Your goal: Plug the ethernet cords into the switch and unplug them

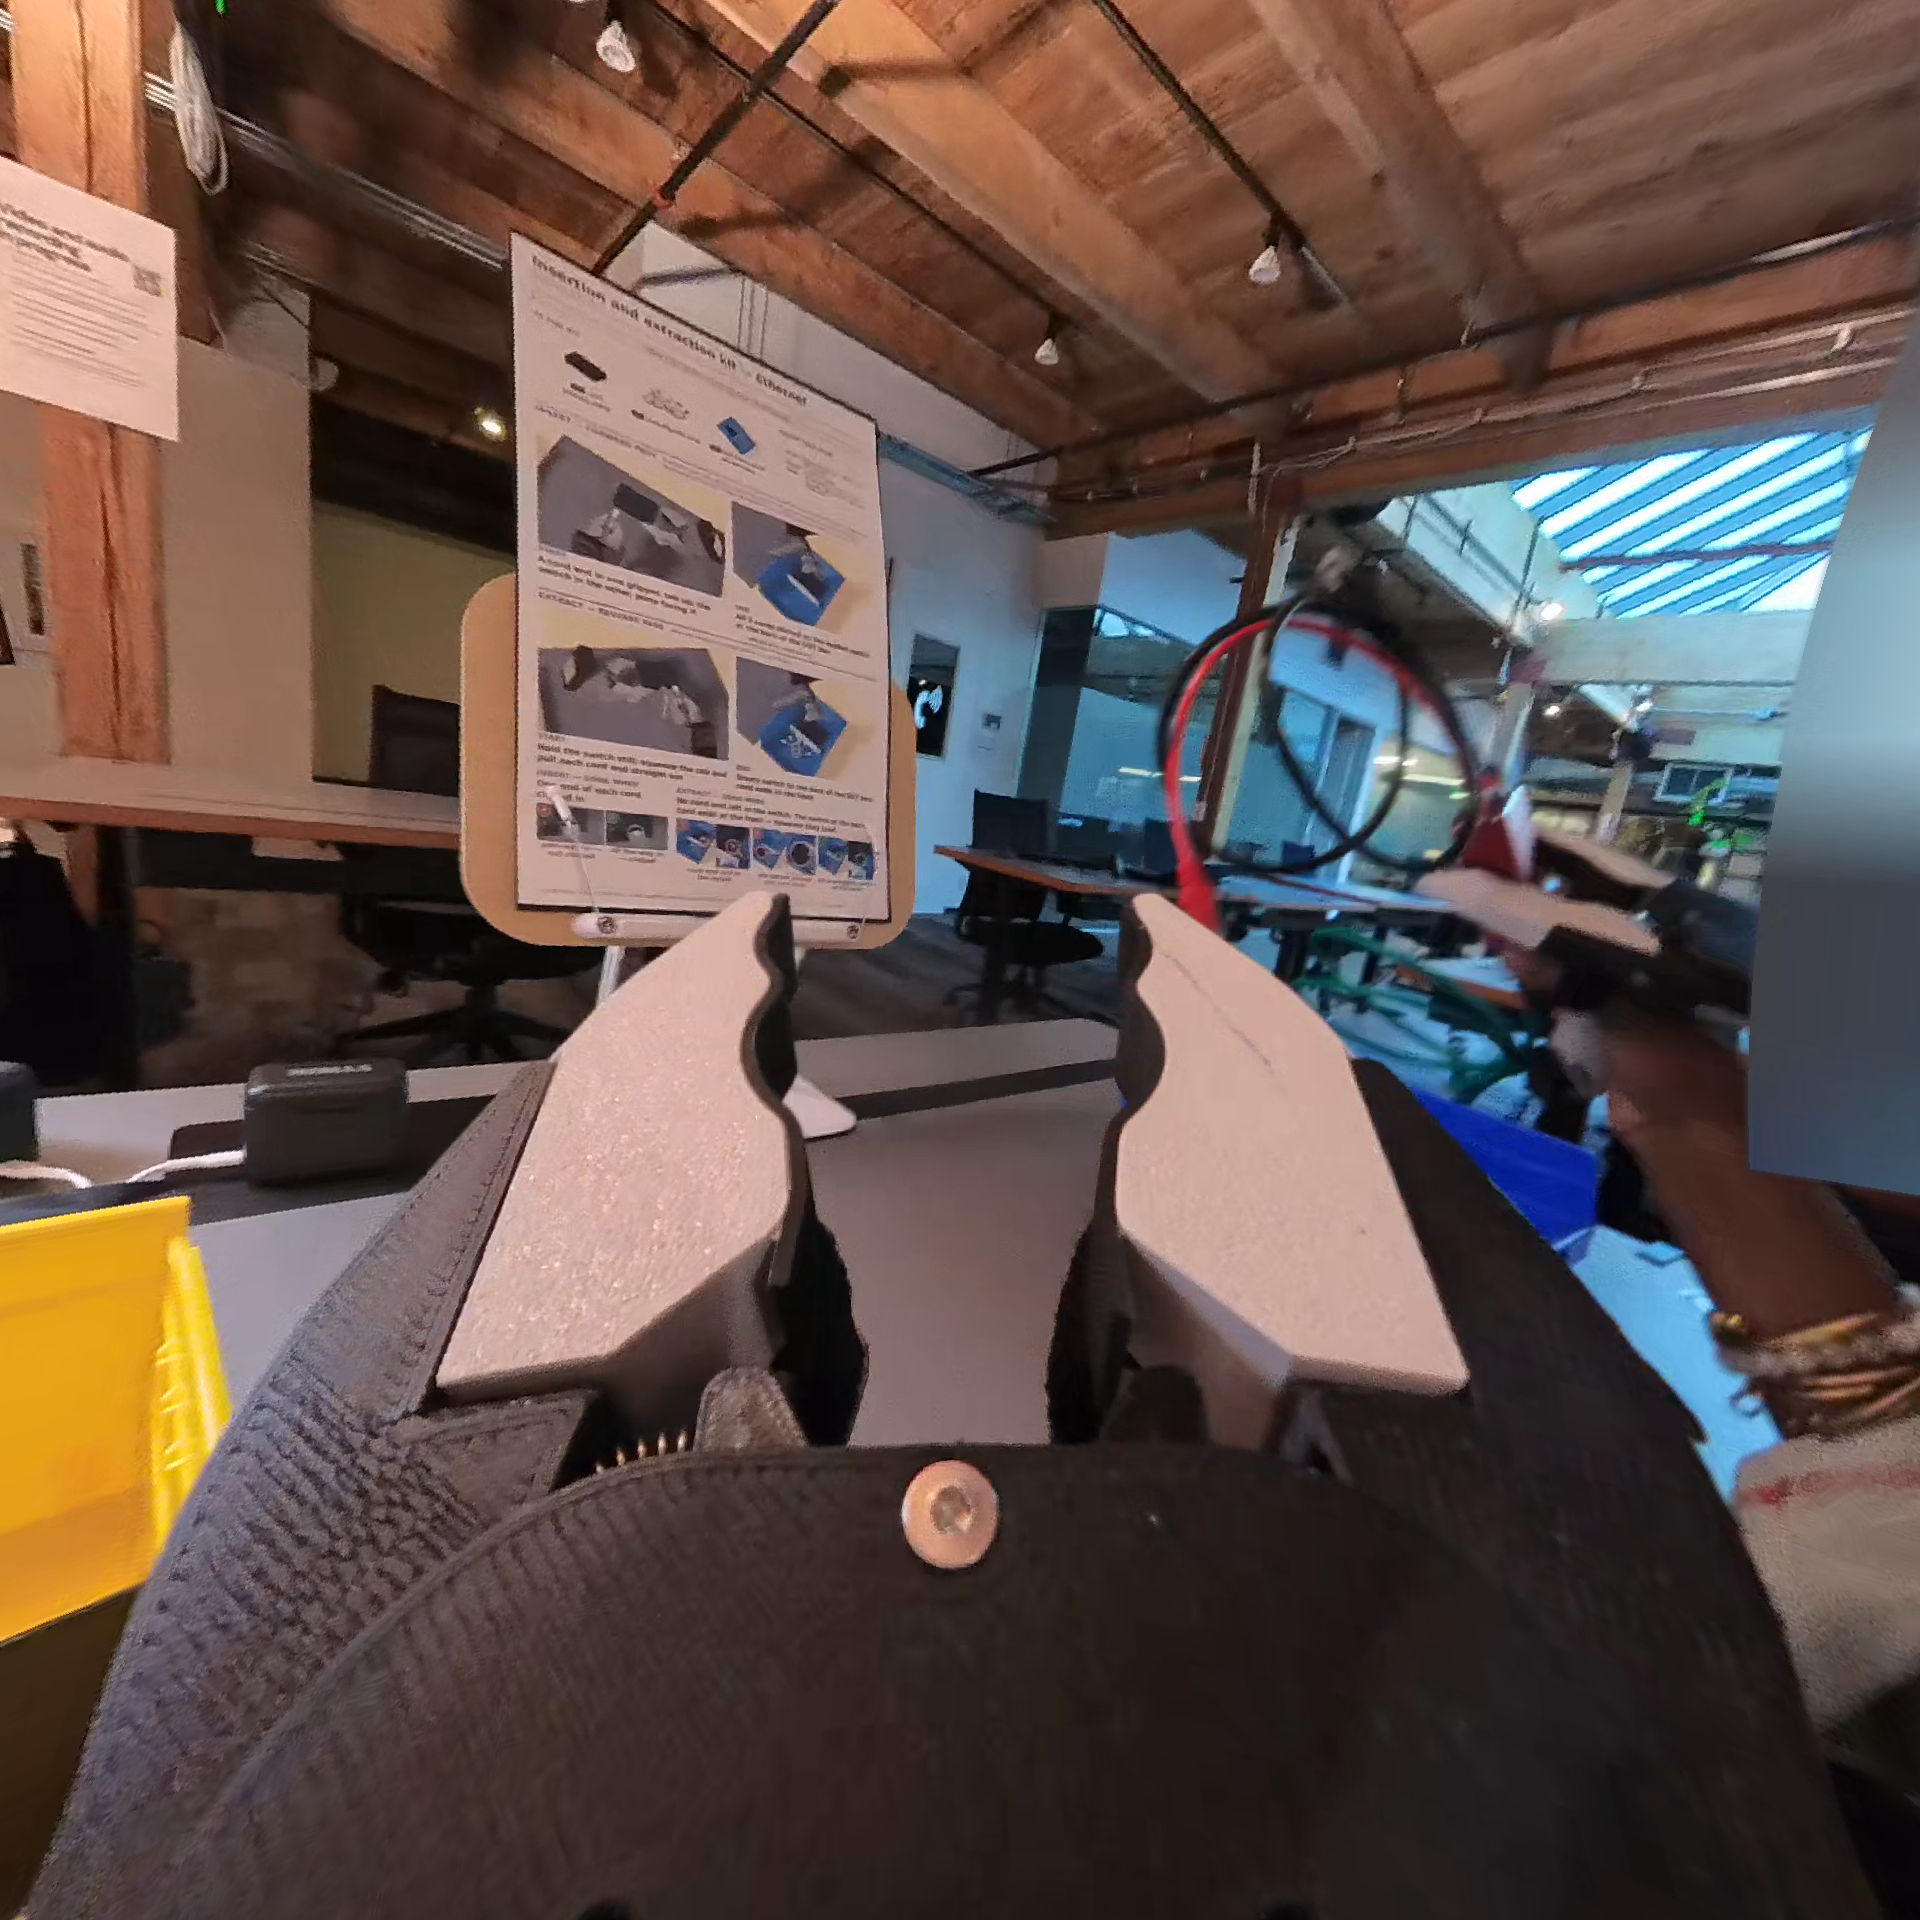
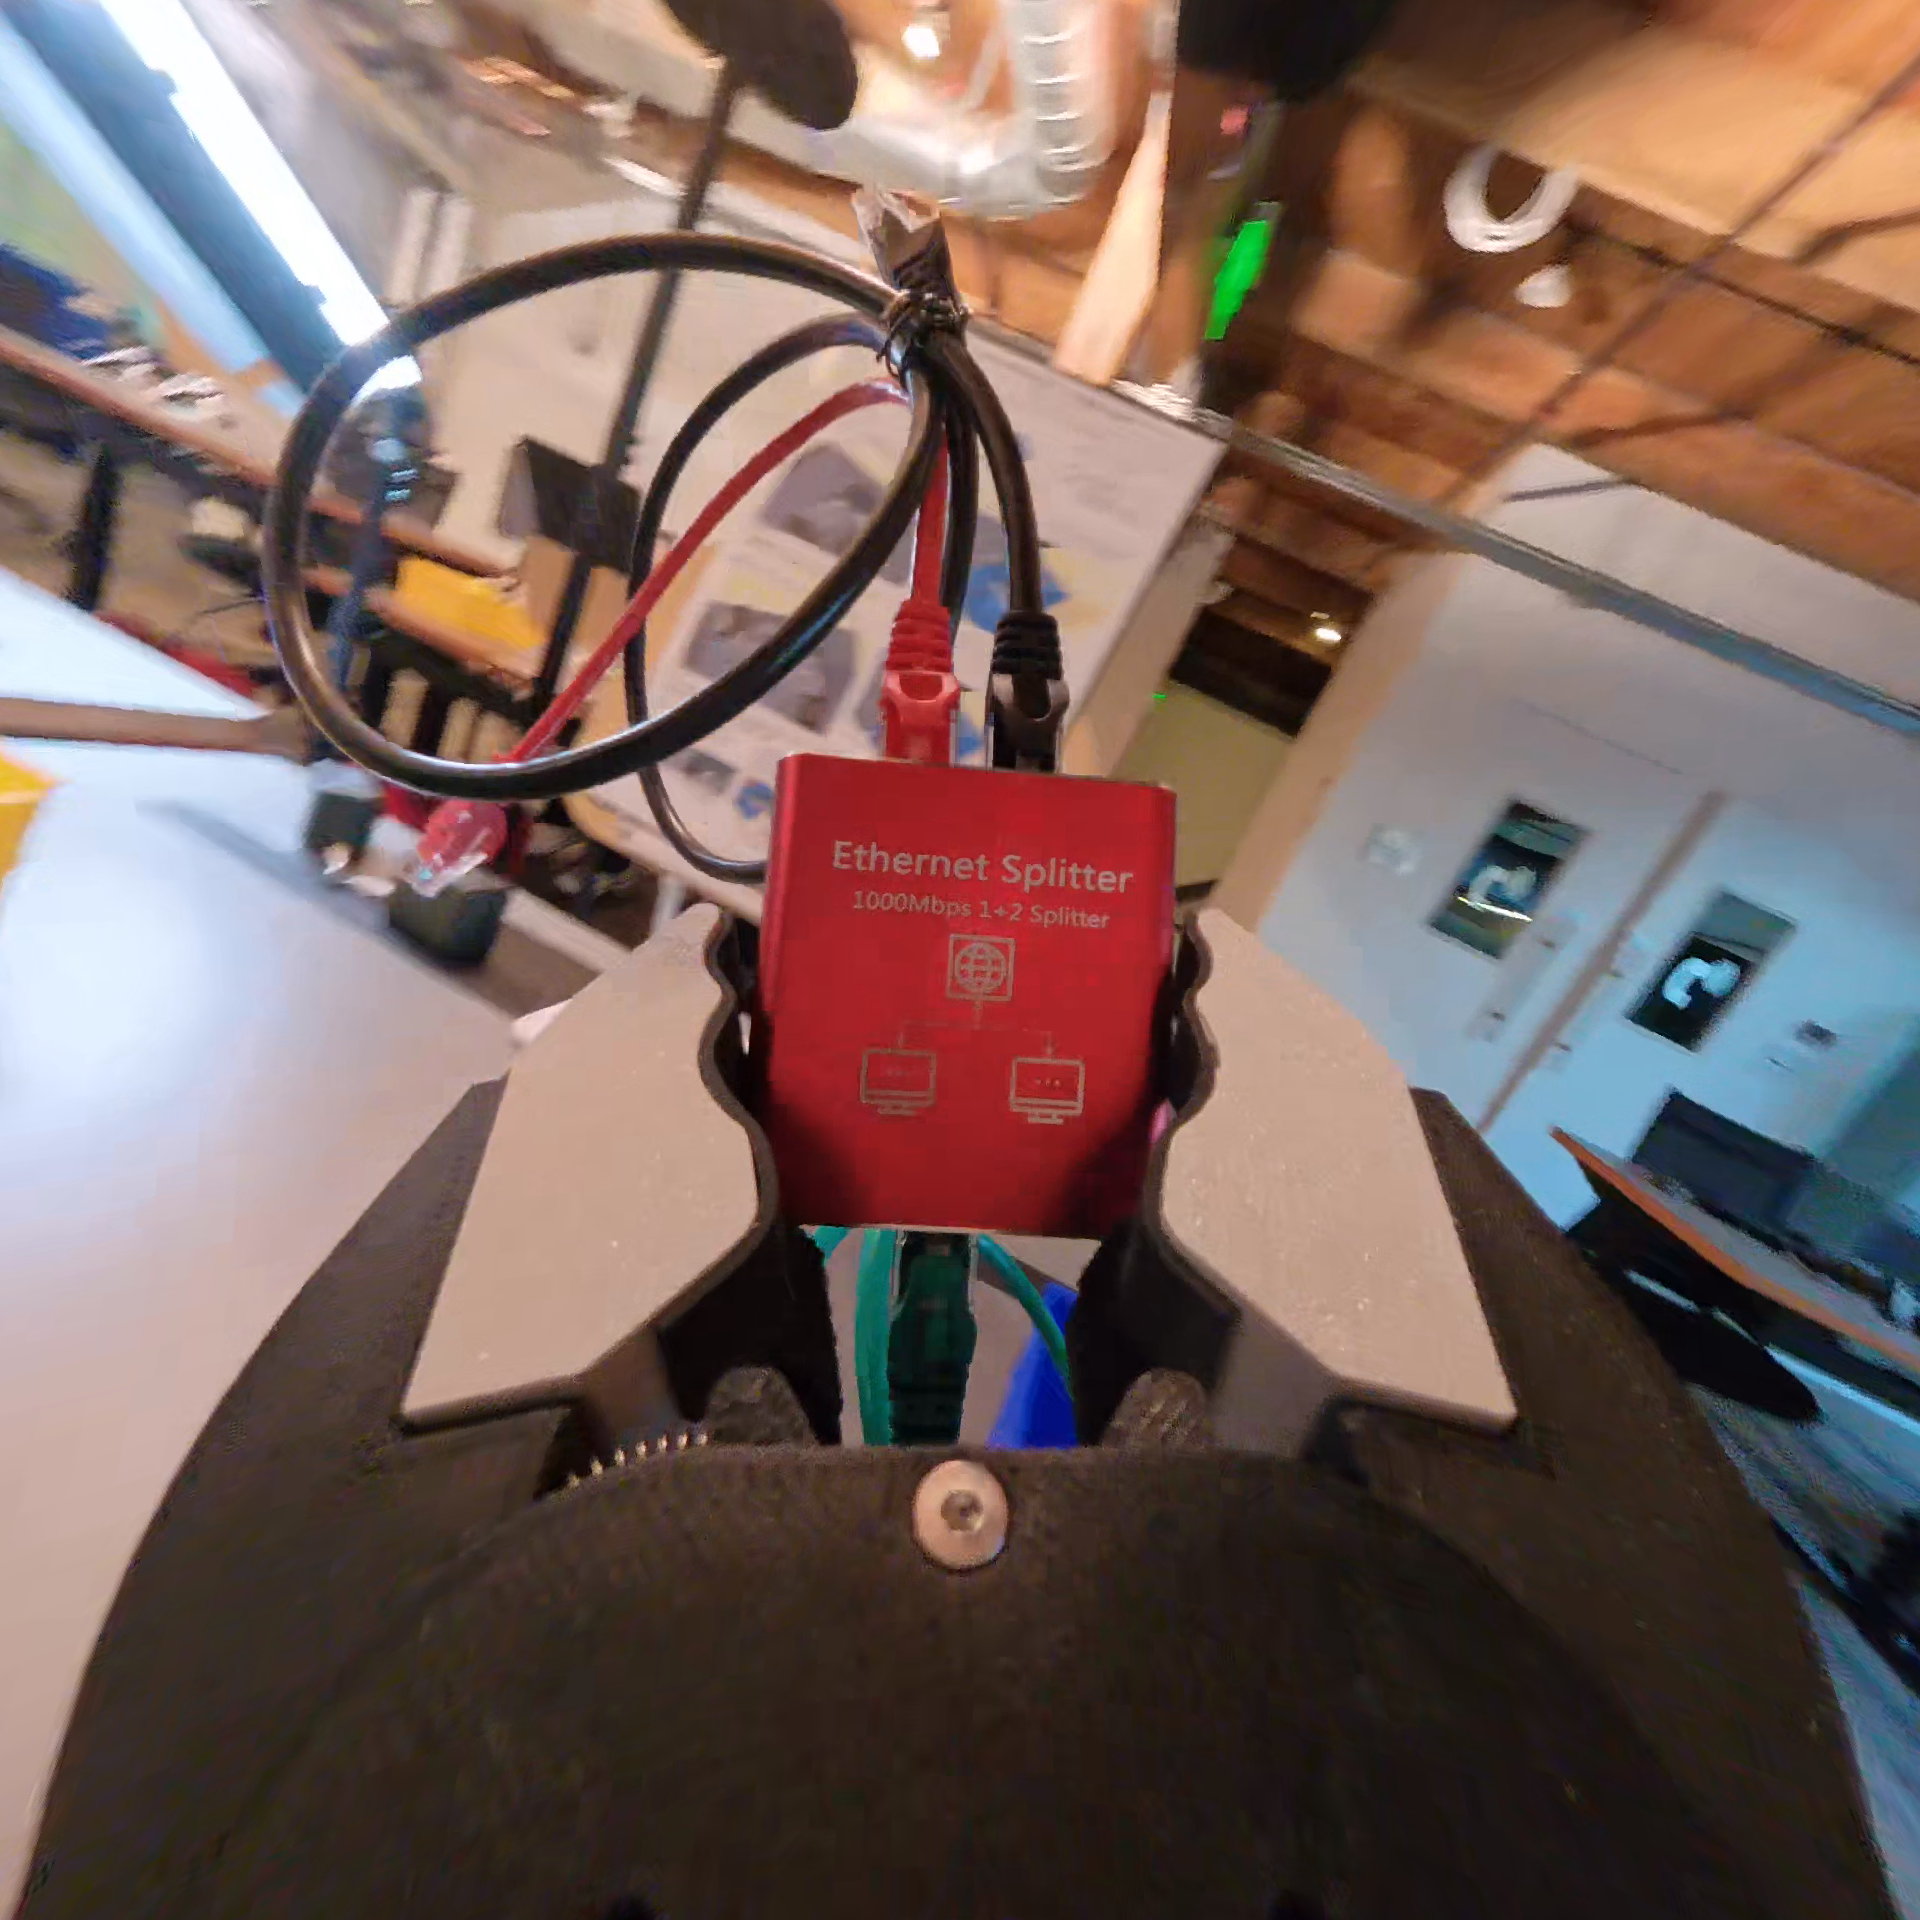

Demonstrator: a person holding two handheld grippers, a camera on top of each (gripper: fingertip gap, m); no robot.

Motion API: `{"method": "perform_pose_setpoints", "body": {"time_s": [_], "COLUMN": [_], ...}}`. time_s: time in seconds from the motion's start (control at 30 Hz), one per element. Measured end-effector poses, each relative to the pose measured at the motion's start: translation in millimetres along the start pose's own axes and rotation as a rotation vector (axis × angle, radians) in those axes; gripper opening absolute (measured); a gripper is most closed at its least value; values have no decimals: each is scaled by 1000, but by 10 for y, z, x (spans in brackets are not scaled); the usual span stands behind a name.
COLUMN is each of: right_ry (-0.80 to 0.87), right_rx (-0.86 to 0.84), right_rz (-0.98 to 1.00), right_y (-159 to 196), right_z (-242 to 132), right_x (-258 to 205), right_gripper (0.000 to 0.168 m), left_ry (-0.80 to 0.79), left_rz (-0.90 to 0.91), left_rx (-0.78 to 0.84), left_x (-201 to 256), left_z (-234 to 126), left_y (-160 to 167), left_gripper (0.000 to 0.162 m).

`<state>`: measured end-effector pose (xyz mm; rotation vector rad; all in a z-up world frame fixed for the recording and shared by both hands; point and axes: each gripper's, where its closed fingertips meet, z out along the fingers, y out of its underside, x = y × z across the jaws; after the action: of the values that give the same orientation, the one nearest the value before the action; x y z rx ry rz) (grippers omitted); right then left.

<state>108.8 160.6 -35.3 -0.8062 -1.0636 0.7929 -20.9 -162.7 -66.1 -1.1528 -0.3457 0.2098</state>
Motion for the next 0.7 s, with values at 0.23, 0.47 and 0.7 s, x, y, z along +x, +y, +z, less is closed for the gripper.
{"method": "perform_pose_setpoints", "body": {"time_s": [0.23, 0.47, 0.7], "right_ry": [334, 471, 469], "right_rx": [-159, -343, -483], "right_rz": [144, 344, 392], "right_y": [679, 1641, 2011], "right_z": [-311, -611, -589], "right_x": [981, 1102, 1055], "right_gripper": [80, 81, 81], "left_ry": [-115, -146, -183], "left_rz": [147, 206, 270], "left_rx": [-66, -91, -95], "left_x": [-160, -213, -254], "left_z": [29, 25, -1], "left_y": [152, 174, 120], "left_gripper": [69, 72, 86]}}
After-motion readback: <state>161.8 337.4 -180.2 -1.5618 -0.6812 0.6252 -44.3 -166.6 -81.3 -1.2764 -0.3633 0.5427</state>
